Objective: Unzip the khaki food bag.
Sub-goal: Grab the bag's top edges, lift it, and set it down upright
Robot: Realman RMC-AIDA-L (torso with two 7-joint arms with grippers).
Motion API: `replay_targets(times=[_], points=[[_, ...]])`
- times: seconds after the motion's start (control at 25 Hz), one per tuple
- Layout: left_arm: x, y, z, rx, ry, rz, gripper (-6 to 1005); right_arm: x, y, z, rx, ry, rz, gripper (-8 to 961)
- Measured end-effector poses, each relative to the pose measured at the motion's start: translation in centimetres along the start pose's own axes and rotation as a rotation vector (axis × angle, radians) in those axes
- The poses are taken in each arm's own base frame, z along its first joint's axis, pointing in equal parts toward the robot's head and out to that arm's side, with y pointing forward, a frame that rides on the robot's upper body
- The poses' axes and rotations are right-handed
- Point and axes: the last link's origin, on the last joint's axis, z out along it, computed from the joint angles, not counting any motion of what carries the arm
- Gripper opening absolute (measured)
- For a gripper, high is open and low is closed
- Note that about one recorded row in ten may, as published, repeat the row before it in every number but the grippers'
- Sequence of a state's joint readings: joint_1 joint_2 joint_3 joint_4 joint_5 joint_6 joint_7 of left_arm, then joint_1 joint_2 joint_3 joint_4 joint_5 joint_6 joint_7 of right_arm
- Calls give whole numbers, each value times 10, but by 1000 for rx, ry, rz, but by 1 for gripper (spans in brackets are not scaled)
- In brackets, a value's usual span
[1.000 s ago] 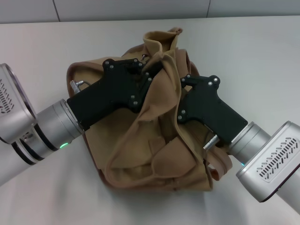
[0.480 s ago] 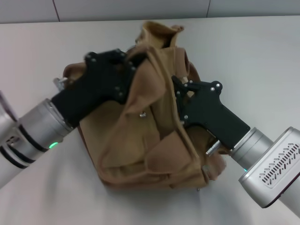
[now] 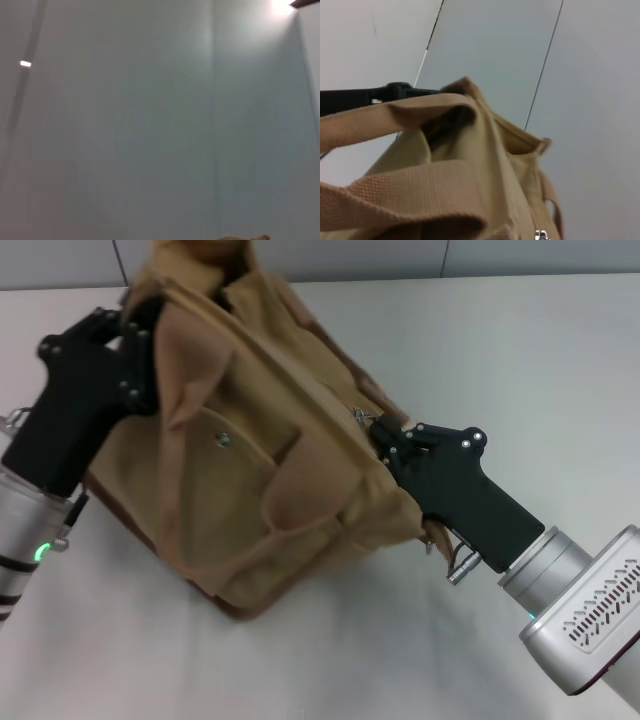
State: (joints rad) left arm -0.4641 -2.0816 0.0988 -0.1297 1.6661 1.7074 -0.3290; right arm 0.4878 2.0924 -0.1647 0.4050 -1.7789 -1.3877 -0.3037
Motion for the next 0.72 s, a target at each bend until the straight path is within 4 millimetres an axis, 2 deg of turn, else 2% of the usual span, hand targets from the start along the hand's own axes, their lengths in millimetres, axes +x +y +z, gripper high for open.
replay_targets(times=[0.12,0.16,0.48,0.72], points=[[1,-2,-3,25,4,-2,38,0,0,0,3,0,2,16],[2,-7,-15,104,17,-11,38,0,0,0,2,-1,2,16],[6,-16,-37,210,33,-9,39,0,-1,1,5,-2,0,20],[6,-17,-44,226,29,-9,39,-1,-2,2,4,-4,-1,24]])
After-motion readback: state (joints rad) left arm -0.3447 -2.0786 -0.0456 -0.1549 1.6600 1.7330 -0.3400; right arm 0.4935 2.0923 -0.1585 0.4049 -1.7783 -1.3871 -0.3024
